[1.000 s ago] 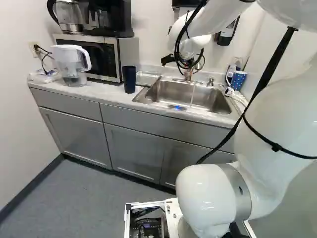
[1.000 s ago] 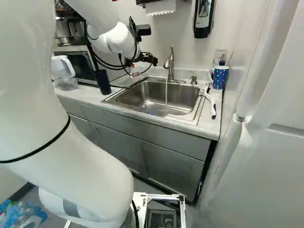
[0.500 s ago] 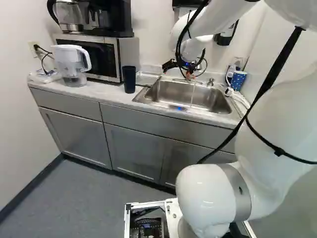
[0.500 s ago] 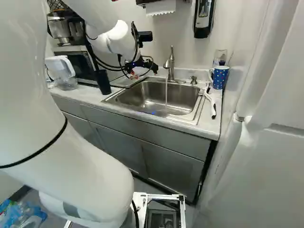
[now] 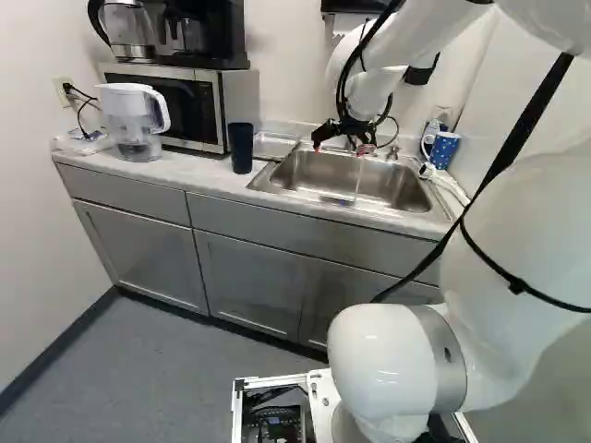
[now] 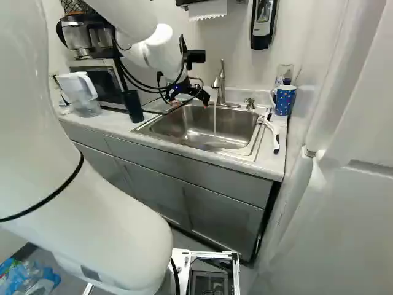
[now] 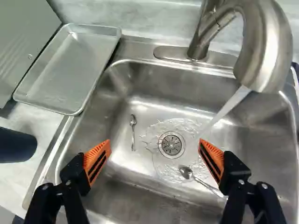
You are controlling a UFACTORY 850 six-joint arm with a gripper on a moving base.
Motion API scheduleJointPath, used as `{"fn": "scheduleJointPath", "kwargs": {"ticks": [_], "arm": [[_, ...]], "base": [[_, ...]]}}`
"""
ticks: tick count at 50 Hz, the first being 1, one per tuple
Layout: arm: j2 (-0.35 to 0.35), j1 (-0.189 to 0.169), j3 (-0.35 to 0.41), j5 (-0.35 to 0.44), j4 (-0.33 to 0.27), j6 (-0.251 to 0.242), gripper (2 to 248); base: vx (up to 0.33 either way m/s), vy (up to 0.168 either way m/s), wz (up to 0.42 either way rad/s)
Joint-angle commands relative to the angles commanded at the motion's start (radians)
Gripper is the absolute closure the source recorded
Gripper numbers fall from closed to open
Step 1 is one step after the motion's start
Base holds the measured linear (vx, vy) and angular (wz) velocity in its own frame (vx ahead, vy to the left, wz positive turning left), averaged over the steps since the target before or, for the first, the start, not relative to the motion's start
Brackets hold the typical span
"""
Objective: Rinse the cup and place it in the tray
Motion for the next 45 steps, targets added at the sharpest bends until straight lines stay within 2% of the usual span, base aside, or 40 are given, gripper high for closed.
{"fn": "scheduleJointPath", "kwargs": {"ticks": [31,45], "arm": [[0.013,-0.105,0.012,0.0,0.0,0.0,3],[0.011,-0.109,0.011,0.0,0.0,0.0,3]], "base": [[0.0,0.0,0.0],[0.0,0.0,0.0]]}}
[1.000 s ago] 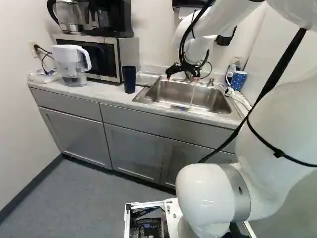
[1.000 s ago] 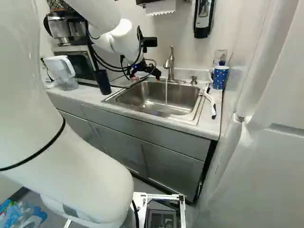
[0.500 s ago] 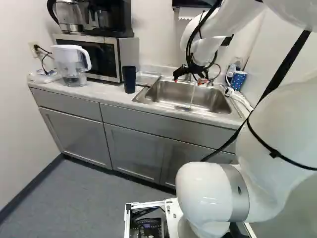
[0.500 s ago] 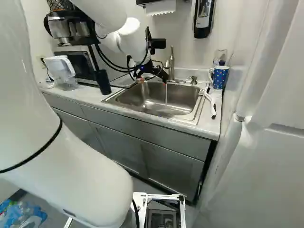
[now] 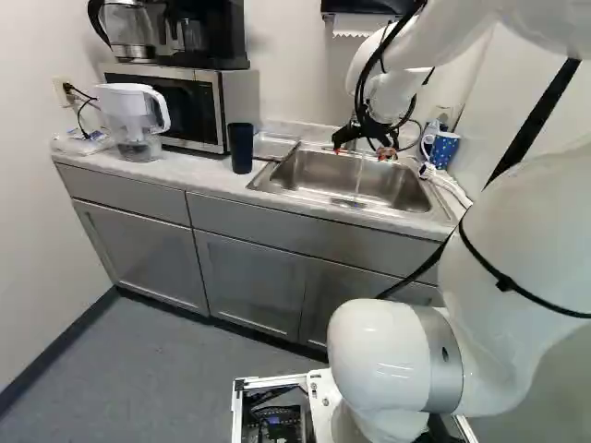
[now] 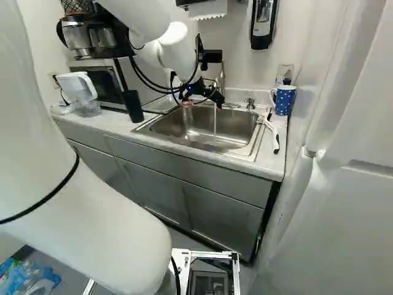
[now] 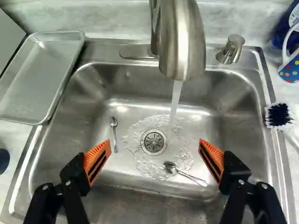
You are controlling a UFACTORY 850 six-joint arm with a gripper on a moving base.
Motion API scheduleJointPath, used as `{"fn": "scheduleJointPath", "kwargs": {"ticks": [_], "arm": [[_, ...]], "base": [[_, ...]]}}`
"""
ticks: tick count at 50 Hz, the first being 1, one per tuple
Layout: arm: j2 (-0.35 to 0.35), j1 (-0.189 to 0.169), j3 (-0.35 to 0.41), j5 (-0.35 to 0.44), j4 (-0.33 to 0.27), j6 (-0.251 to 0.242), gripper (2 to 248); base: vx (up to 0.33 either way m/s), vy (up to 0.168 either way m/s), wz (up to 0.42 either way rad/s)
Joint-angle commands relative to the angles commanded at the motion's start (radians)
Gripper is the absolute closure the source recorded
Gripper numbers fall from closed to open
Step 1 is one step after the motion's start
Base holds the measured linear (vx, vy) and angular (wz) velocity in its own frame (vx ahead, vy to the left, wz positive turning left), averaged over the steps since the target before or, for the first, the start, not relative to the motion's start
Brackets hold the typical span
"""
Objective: Rinse the cup and place it in the tray
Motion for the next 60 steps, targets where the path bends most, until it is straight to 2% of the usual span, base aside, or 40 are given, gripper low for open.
{"fn": "scheduleJointPath", "kwargs": {"ticks": [20,60], "arm": [[0.004,0.012,0.004,0.0,0.0,0.0,3],[0.022,0.151,0.021,0.0,0.0,0.0,3]], "base": [[0.0,0.0,0.0],[0.0,0.0,0.0]]}}
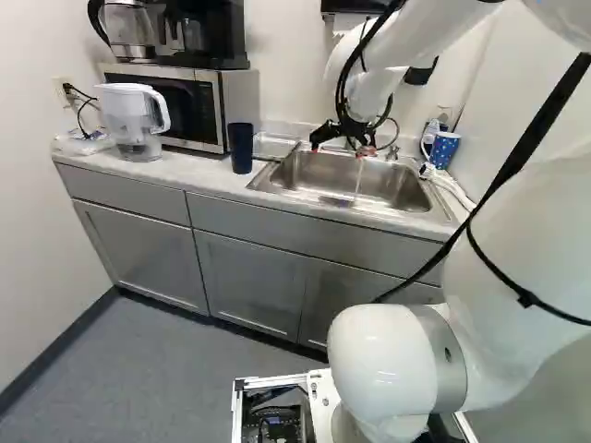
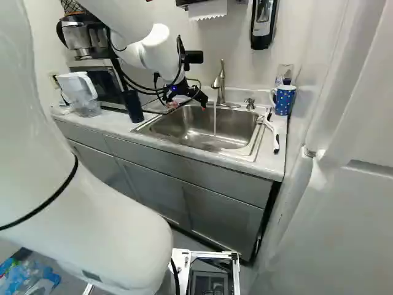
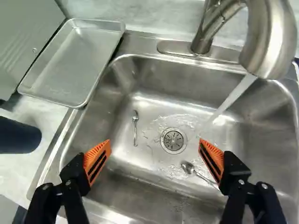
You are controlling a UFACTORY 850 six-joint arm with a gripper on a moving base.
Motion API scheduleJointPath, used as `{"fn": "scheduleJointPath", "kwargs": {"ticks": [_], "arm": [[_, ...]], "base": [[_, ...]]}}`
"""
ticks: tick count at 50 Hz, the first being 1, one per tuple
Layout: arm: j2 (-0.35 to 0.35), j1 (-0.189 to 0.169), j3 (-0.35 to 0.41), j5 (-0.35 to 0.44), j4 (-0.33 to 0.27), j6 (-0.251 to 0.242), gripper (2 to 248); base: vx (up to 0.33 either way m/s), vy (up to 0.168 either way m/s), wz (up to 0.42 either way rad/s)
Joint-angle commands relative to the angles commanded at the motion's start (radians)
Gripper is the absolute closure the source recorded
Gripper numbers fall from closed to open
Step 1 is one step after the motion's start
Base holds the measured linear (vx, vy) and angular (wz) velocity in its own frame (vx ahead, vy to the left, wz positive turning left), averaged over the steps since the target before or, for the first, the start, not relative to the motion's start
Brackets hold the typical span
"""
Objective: Rinse the cup and place it in the tray
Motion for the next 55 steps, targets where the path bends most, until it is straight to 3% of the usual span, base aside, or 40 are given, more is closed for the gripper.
{"fn": "scheduleJointPath", "kwargs": {"ticks": [55], "arm": [[-0.011,0.199,-0.01,0.0,0.0,0.0,3]], "base": [[0.0,0.0,0.0]]}}
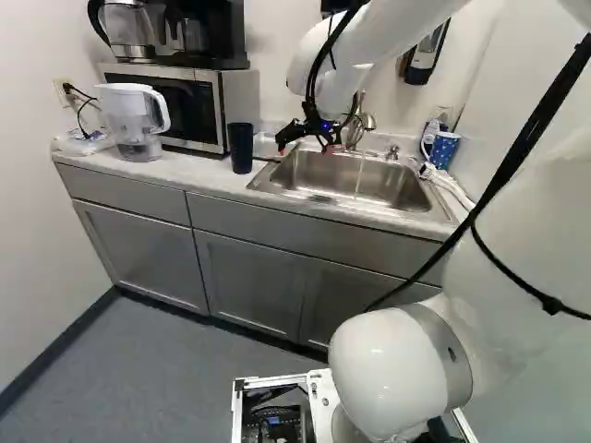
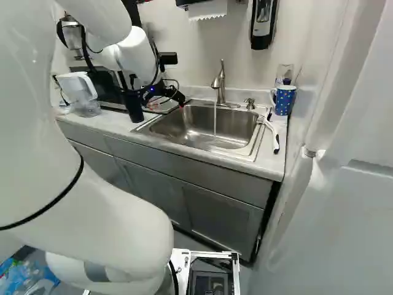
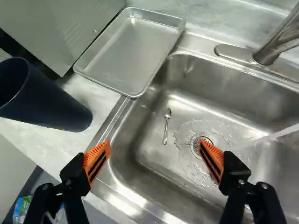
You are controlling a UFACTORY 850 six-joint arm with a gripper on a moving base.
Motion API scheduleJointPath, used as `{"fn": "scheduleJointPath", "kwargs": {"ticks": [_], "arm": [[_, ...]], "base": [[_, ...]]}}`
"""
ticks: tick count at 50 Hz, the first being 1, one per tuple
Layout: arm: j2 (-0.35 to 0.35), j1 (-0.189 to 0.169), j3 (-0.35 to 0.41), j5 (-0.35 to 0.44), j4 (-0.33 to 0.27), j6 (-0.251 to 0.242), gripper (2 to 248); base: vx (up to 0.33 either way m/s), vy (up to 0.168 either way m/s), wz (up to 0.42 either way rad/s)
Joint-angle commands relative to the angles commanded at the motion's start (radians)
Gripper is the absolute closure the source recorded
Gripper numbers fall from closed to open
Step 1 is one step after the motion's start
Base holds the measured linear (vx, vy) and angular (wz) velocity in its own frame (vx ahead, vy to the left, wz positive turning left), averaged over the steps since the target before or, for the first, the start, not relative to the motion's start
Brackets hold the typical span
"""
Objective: Rinse the cup and place it in the tray
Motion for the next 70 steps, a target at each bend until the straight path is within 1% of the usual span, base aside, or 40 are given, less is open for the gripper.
{"fn": "scheduleJointPath", "kwargs": {"ticks": [31,62,70], "arm": [[-0.031,0.109,-0.03,0.0,0.0,0.0,3],[-0.08,0.213,-0.076,0.0,0.0,0.0,3],[-0.082,0.218,-0.079,0.0,0.0,0.0,3]], "base": [[0.0,0.0,0.0],[0.0,0.0,0.0],[0.0,0.0,0.0]]}}
